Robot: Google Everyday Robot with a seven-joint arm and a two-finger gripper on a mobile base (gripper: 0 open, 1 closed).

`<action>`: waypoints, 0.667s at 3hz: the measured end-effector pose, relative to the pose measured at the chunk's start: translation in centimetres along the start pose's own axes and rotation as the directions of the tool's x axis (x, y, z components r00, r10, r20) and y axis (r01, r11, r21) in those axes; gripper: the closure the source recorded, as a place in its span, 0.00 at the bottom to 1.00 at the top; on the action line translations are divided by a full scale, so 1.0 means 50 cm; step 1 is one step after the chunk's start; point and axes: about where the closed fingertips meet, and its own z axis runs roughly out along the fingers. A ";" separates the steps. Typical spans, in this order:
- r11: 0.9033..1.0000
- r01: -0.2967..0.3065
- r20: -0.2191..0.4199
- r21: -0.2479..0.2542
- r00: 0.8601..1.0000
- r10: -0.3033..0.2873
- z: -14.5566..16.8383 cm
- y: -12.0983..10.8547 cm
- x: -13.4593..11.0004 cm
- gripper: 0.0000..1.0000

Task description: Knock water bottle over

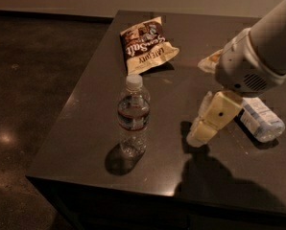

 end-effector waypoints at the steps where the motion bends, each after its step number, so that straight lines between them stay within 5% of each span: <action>1: 1.000 -0.005 0.078 -0.028 0.997 0.007 0.051 0.016 -0.050 0.00; 2: 0.999 0.005 0.145 -0.050 0.989 0.002 0.093 0.033 -0.094 0.00</action>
Offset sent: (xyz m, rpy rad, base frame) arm 0.0075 0.1023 -0.0325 0.2367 0.0075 0.0832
